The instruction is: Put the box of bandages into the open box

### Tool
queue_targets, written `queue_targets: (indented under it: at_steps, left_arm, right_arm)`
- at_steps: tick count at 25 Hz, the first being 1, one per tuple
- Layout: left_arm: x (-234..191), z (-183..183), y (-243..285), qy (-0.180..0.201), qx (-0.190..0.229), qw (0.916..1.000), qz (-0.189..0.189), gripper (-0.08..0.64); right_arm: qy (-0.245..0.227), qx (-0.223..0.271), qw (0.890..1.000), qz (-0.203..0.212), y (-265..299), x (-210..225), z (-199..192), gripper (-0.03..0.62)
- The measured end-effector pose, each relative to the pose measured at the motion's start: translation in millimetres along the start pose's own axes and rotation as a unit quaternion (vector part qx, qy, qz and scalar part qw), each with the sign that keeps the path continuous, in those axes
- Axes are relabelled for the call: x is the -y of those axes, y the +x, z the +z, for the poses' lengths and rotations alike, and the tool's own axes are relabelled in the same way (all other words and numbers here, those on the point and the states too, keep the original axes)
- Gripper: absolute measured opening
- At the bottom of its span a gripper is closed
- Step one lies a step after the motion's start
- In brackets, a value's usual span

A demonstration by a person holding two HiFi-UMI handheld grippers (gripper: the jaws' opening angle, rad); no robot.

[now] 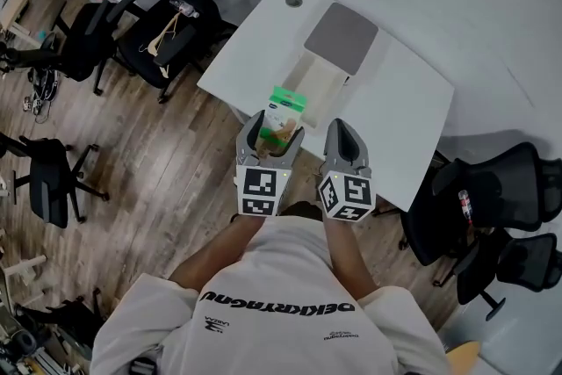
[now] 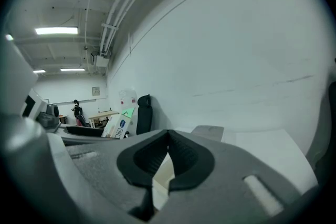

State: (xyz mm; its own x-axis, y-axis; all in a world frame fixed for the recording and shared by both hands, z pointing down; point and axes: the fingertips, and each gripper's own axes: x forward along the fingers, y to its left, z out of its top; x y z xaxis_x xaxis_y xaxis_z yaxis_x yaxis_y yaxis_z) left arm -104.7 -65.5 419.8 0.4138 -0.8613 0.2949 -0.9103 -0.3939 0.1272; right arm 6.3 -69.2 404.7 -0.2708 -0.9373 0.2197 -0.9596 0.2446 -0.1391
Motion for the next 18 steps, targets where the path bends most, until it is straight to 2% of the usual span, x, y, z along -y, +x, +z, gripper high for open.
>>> queue_targets:
  at_steps: [6,18]
  left_arm:
    - [-1.0,0.1,17.4,-0.002,-0.008,0.9999,-0.011,0.360]
    - [11.7,-10.5,76.4,0.022,-0.037,0.9988,-0.024,0.360]
  right_arm:
    - [0.005,-0.004,1.000,-0.018,8.9,12.5,-1.3,-0.002]
    - [0.032,-0.015,0.999,-0.033,42.7,60.9,-13.8,-0.002]
